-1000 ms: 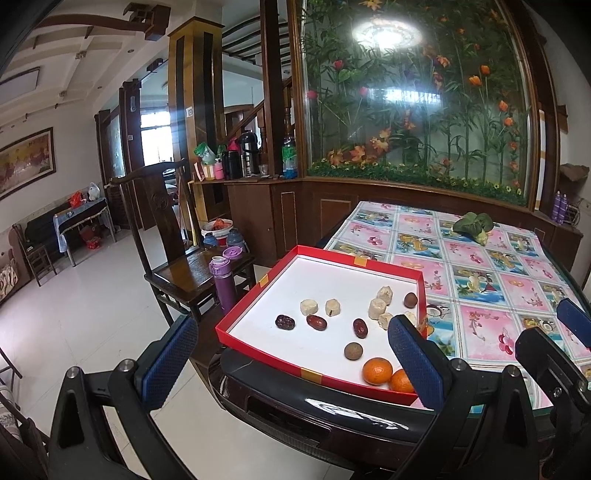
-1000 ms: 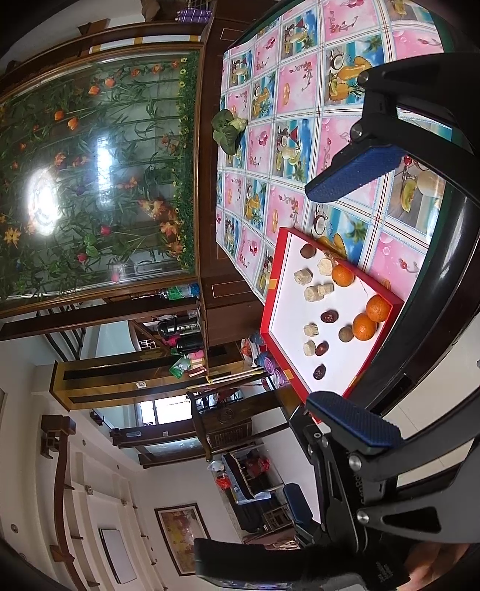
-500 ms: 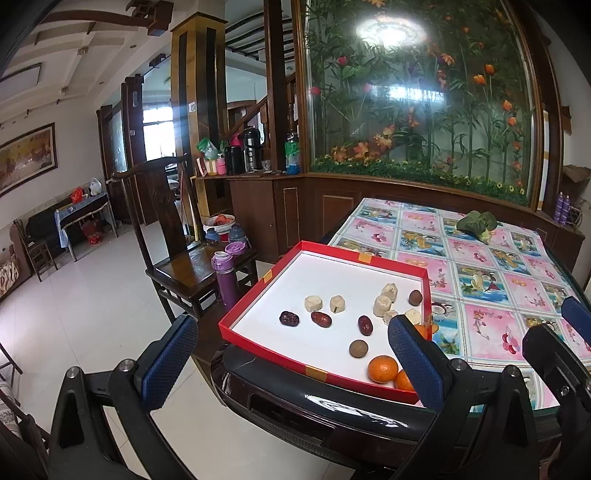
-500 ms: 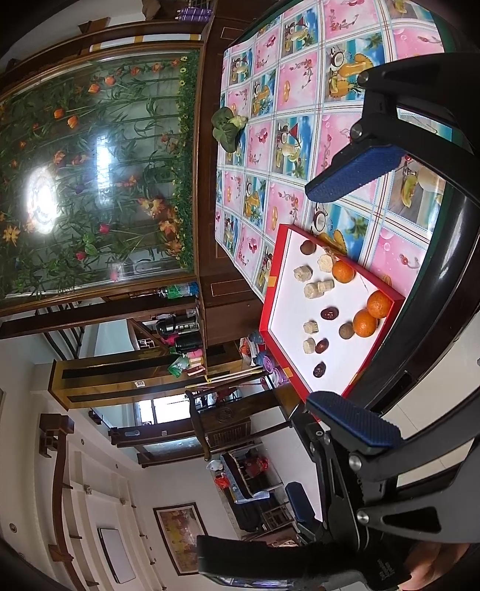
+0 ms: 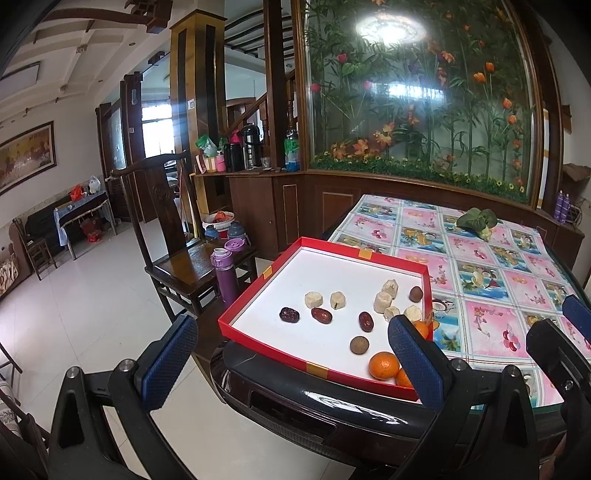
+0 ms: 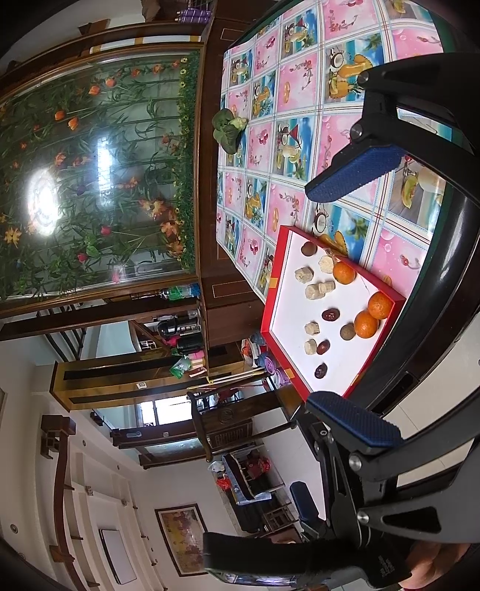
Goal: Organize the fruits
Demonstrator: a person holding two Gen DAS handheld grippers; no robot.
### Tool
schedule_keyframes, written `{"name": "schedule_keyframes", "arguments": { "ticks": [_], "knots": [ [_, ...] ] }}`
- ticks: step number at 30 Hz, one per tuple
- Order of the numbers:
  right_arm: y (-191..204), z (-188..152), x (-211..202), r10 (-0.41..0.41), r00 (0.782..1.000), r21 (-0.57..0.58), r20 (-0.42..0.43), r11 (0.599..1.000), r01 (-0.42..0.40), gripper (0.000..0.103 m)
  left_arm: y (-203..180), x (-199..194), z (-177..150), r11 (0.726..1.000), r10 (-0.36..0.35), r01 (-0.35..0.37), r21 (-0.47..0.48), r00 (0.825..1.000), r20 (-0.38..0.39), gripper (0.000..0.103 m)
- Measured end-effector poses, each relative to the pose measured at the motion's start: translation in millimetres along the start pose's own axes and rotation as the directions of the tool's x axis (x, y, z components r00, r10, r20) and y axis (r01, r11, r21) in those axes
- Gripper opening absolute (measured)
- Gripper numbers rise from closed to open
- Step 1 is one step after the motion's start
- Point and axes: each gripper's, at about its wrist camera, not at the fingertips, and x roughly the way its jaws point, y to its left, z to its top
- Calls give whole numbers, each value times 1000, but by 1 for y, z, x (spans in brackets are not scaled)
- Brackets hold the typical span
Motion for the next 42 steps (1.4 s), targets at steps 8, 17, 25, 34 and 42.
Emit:
{"name": "schedule_keyframes", "arguments": {
  "ticks": [8,17,25,34,42],
  "knots": [
    [0,-1,0,0,1000,-1,-2,1000,0,102,0,3,-5,1000,-1,1,-4,1000,-6,103],
    [0,-2,0,0,1000,1,-3,1000,0,102,0,4,-9,1000,-3,3,-4,1000,-11,103],
    [0,-4,0,-1,1000,3,-3,1000,1,102,0,3,-10,1000,-11,11,-4,1000,-10,103],
    [1,-4,0,-3,1000,-2,-1,1000,3,102,-1,2,-10,1000,-21,21,2,1000,-12,103],
    [1,-4,1,-3,1000,1,-5,1000,3,102,0,2,-8,1000,-22,22,2,1000,-13,103]
  ]
}}
